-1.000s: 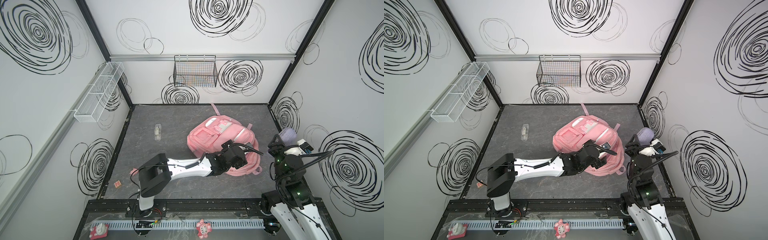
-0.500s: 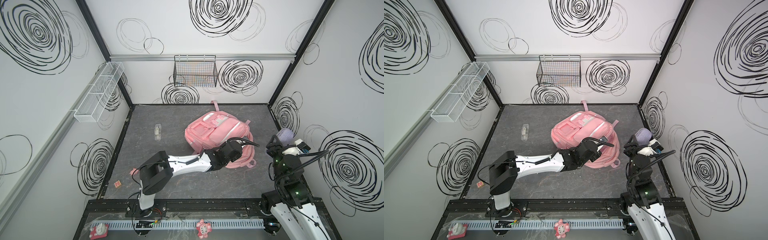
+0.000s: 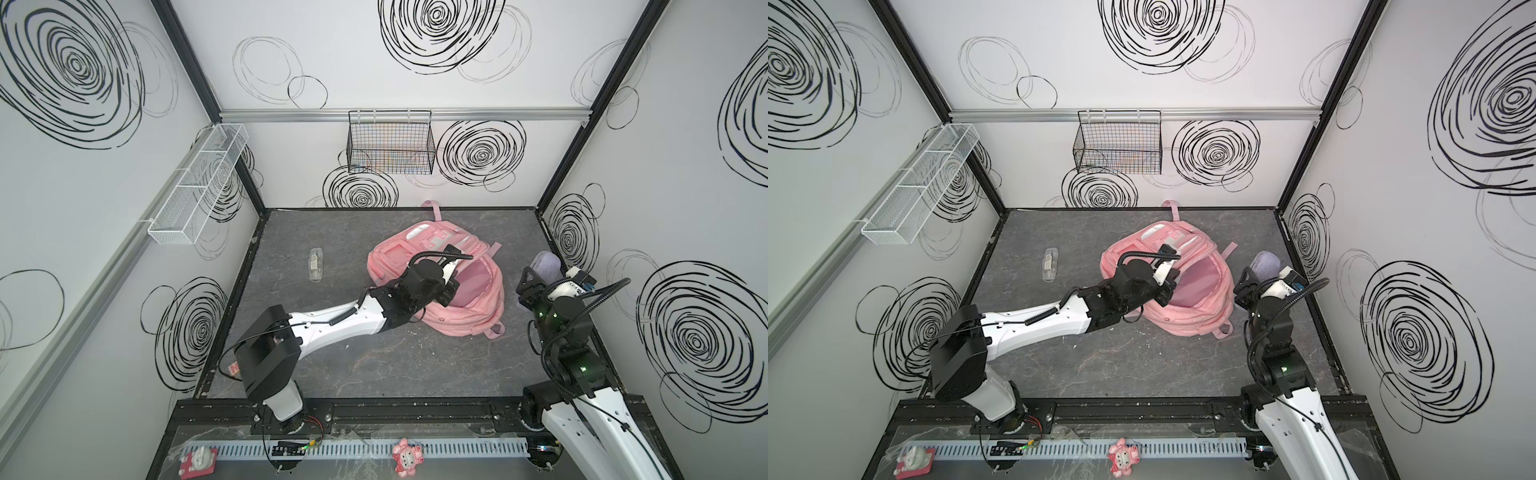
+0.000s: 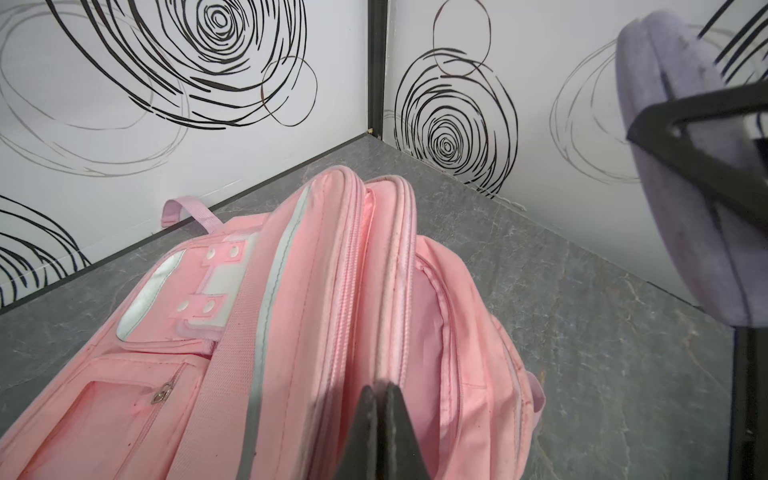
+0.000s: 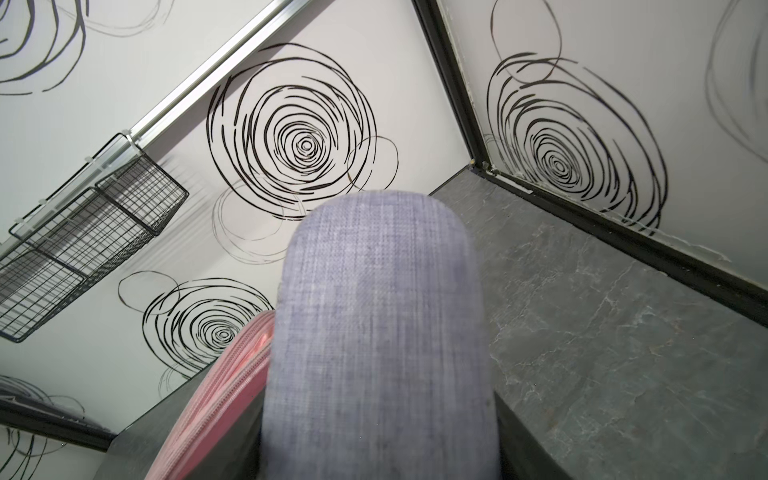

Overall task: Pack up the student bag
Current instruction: 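Grip the bag opening edge with the left gripper while right holds the case up, then lower the lavender case into the bag with the right gripper while left holds it open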

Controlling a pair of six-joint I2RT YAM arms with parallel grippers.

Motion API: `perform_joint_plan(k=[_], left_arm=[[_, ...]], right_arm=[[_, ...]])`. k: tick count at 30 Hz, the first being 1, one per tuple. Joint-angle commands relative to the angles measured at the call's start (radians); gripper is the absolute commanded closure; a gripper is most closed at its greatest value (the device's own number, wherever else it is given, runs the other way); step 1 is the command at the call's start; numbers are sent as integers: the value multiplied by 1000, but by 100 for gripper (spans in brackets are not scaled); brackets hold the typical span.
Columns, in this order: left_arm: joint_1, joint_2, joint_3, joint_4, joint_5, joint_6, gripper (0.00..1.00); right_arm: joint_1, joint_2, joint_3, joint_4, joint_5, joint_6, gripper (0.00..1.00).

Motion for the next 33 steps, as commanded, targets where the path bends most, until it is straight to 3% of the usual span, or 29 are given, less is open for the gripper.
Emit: perform_joint_plan(k=[1,22,33], left_arm=[[25,-77,-24,179,115,-85,100],[46,-129,-76,269,179,-140,100],[51,-172,-156,453,179,-205,100]], right_arm=[[-1,17,-3,76,-64,20,100],[-1,61,-17,95,-120,40,100],[-1,129,-44,134,-251,96,100]])
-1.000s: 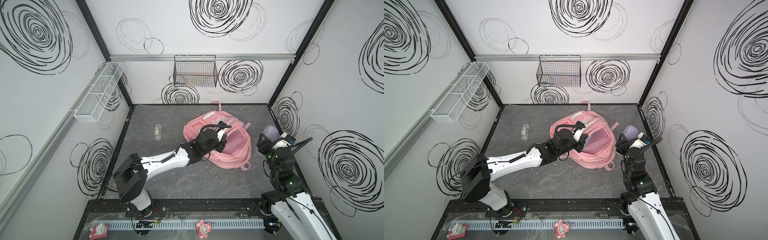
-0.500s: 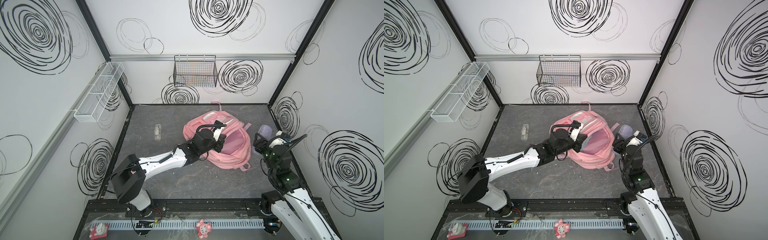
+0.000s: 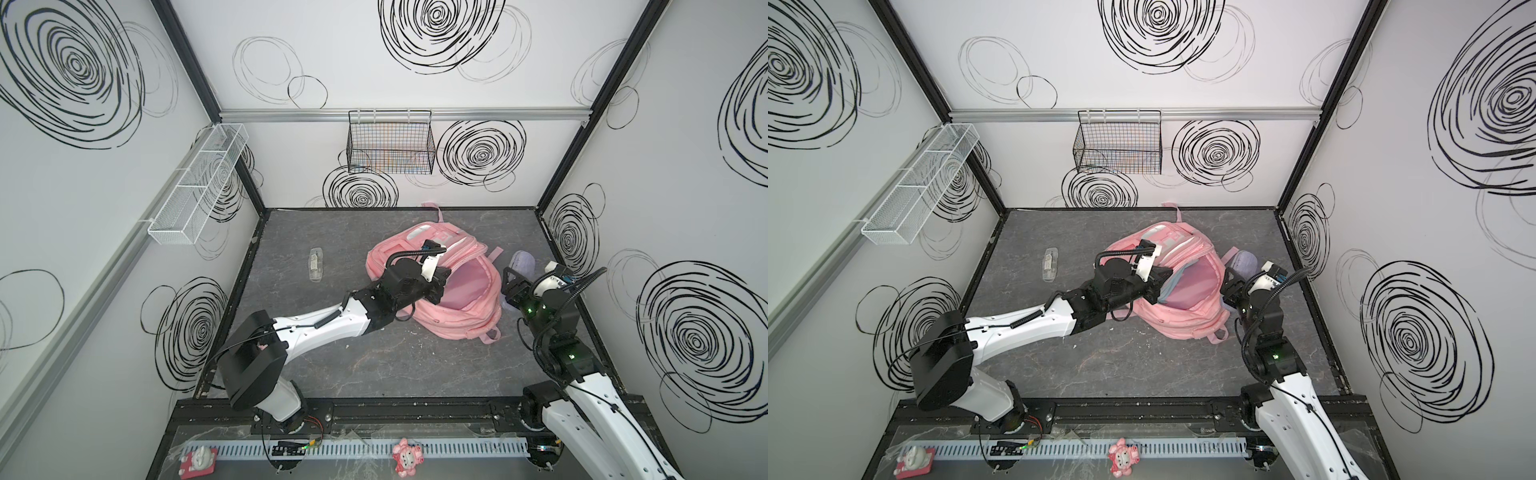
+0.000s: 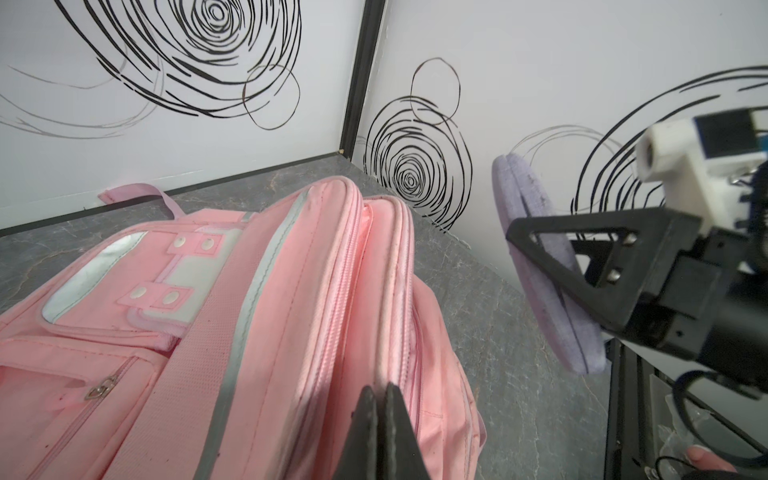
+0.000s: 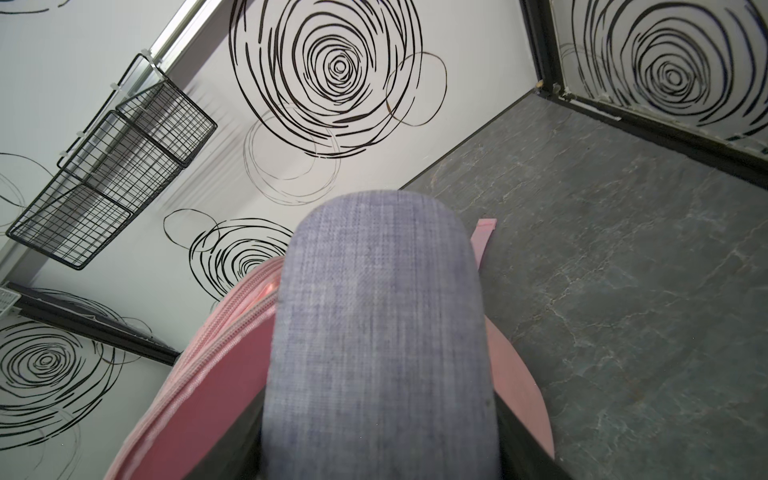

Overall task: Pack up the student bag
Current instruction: 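Lower the lavender case into the bag with the right gripper while left holds it open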

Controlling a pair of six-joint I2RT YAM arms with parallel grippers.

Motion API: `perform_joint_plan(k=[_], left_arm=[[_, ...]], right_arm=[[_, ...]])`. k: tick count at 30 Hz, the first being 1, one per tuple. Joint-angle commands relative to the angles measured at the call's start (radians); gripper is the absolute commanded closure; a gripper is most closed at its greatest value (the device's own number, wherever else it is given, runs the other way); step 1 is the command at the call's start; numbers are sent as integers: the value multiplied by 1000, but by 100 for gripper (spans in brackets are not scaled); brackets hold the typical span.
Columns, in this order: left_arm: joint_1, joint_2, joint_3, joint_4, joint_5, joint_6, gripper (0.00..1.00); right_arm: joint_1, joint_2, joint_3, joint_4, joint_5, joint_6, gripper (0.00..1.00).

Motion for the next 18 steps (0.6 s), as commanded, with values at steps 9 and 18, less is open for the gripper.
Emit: perform_joint_plan(k=[9,18], left_arm=[[-5,-118,-70,373,15,-64,100],[-39,-96,-77,408,20,-62,100]], right_arm=[[10,82,-38,110,-131,108,100],[94,266,-41,282,-147,249,97]])
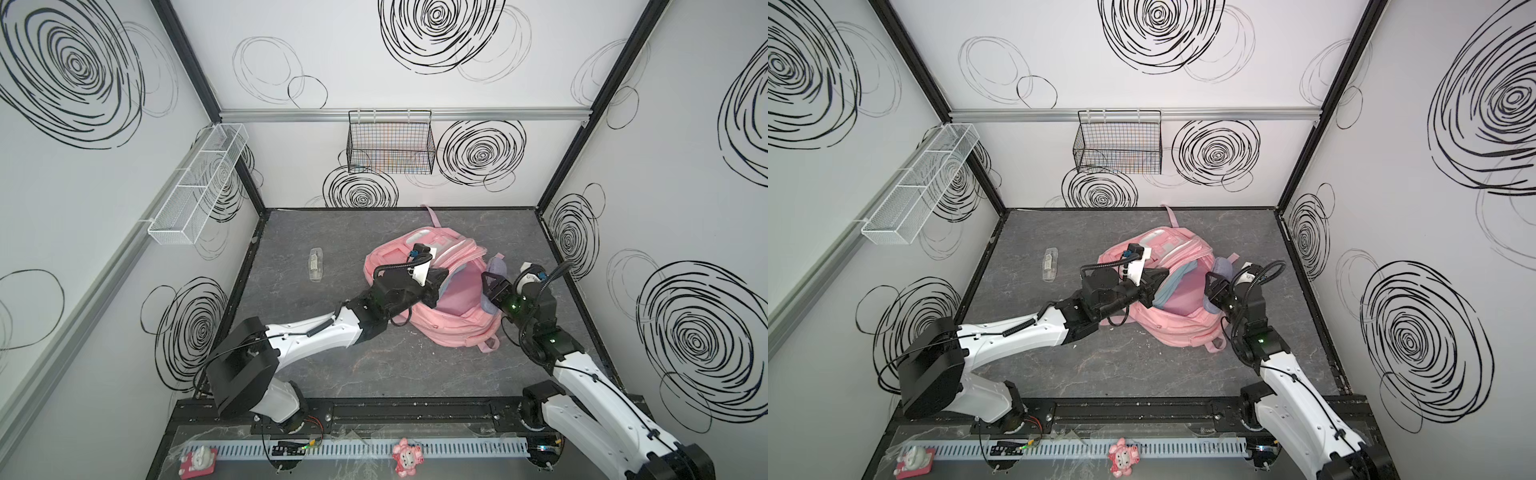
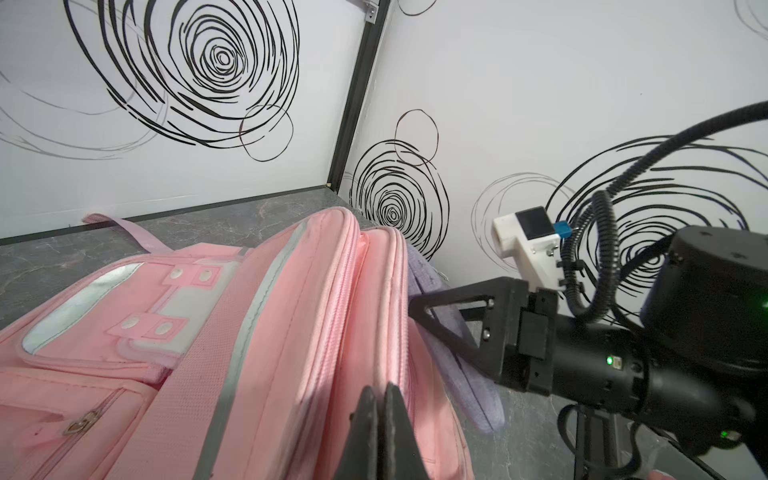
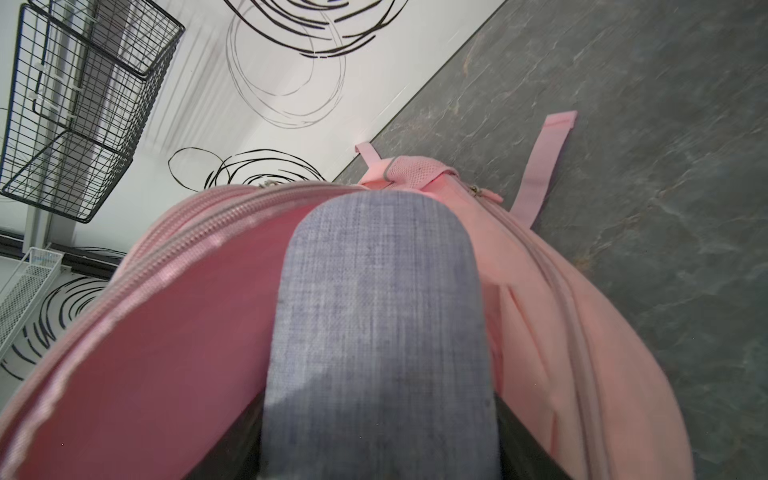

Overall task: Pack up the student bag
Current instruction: 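Lower the lavender case into the bag with the right gripper while left holds it open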

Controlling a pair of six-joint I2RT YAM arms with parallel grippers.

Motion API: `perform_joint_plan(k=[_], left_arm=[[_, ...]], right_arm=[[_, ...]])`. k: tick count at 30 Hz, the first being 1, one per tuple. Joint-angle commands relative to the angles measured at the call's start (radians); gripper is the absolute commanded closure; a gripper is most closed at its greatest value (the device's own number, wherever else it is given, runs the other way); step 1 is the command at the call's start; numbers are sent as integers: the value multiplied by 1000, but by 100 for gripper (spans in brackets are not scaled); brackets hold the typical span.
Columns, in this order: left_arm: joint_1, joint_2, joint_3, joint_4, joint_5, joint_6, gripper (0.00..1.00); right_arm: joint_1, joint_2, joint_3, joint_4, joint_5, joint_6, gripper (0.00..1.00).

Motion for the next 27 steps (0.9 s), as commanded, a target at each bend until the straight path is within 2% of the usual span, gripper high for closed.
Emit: perform_joint_plan(k=[1,4,7,12,13,16,23,25,27], left_arm=[[-28,-39,26,253,24,-10,100],[-34,-36,26,251,27,-1,100],[-33,-33,28,241,32,3,100],[-30,-33,22,242,44,4,100],[-29,-32,22,242,46,4,100],[-25,-28,20,247,48,3,100],[-15,-24,22,256,57,-5,100],[-14,-25,18,257,57,-5,100],[-13,-25,14,260,57,-7,100]], right_arm=[[43,77,8,138,6,78,97],[66,181,46,154,1,110,94],[64,274,74,173,-54,125,92],[63,360,70,215,-93,139,86],[64,366,65,227,-100,140,80],[63,373,64,240,-117,145,51],[53,346,83,189,-120,118,27],[49,324,83,167,-109,114,13],[45,301,78,158,-99,97,5]])
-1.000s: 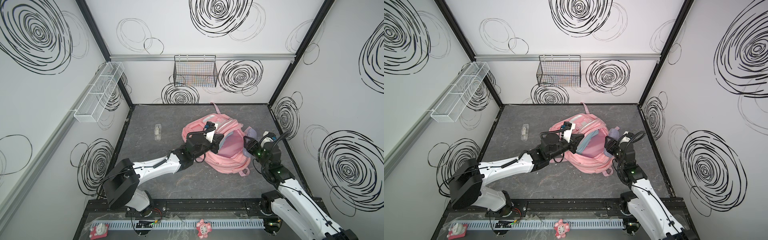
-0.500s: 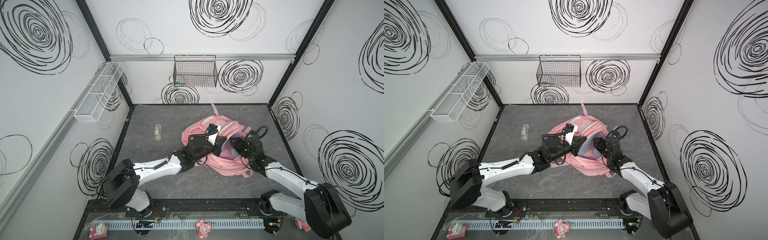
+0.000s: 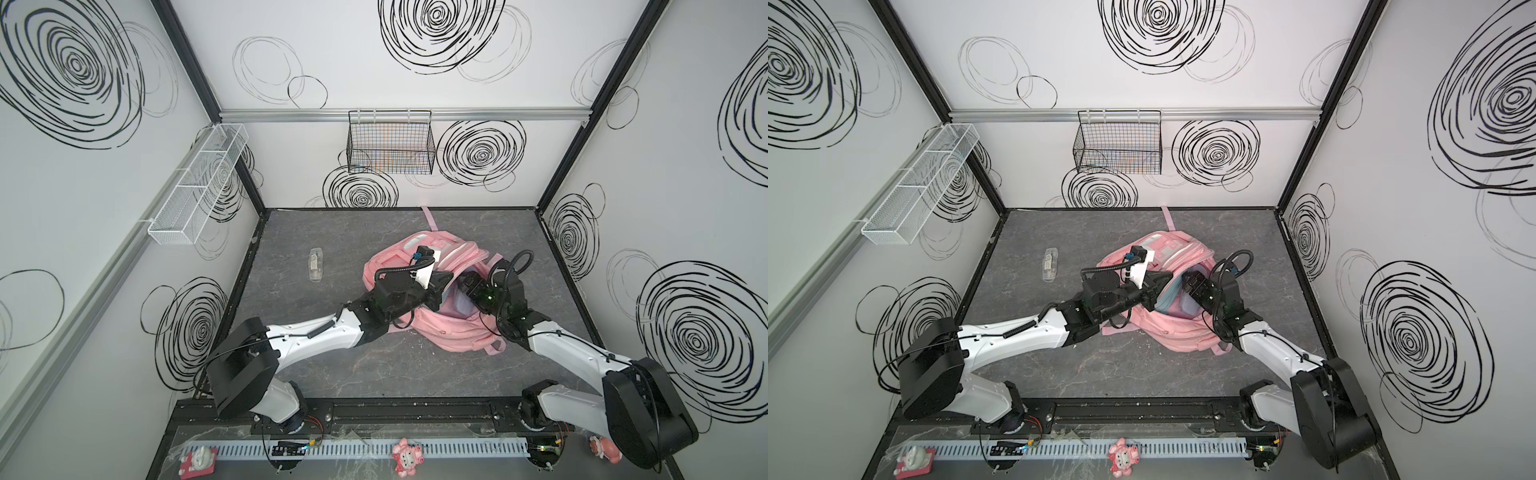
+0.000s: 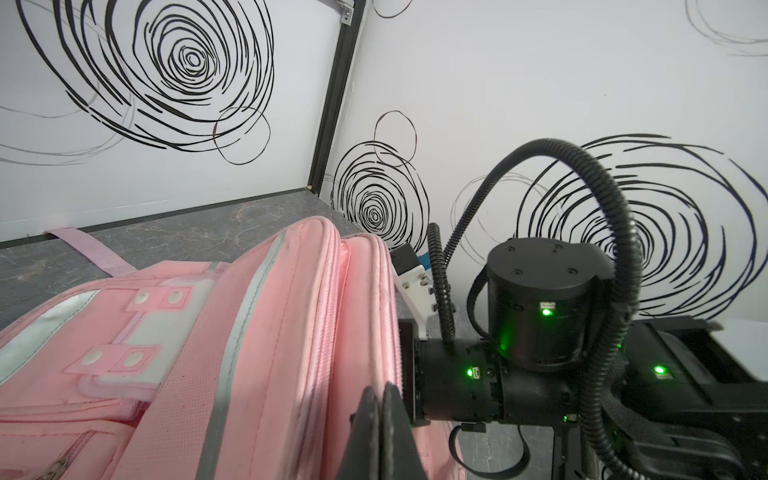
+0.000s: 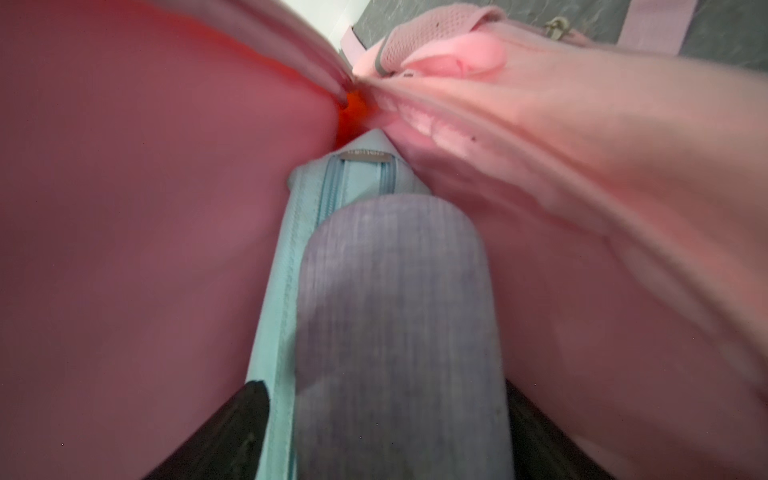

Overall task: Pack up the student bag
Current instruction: 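Lower the lavender case into the bag with the right gripper while left holds it open, then open the right gripper to release the case inside the bag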

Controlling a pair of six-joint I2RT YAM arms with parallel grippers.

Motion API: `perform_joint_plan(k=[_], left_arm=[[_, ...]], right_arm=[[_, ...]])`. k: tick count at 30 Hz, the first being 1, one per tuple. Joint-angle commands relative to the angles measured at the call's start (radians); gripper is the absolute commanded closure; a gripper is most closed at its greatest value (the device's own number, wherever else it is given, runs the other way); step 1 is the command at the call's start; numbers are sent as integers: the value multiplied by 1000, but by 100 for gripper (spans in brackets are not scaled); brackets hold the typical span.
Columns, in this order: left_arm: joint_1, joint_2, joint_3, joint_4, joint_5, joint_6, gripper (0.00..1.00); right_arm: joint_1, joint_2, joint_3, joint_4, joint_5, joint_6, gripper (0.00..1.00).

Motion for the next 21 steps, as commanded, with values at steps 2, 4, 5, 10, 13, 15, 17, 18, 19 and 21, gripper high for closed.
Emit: perform_joint_plan(k=[2,4,5,10,13,15,17,18,19,21], left_arm=[[5,-25,13,240,30,-12,100],[5,-26,11,241,31,-14,100],[6,-25,13,241,32,-14,100],[9,-14,18,241,31,-18,100],[13,-17,16,243,26,-20,100],[20,-26,17,241,24,-20,100],[33,-40,25,227,20,-21,100],[41,-49,31,215,20,-23,100],[48,-61,36,199,18,-21,100],[65,-89,42,167,12,-14,100]], right_arm=[[-8,-65,25,-21,29,-31,1],[-12,-89,19,-32,33,-40,0],[-12,-99,17,-35,32,-44,0],[-12,-164,3,-86,36,-54,1],[-13,-213,-9,-137,47,-63,1],[-13,-255,-22,-170,59,-72,1],[-12,-302,-37,-205,72,-82,2],[-13,-330,-43,-228,82,-86,2],[-12,-361,-50,-249,93,-91,2],[-14,-417,-65,-280,119,-97,2]])
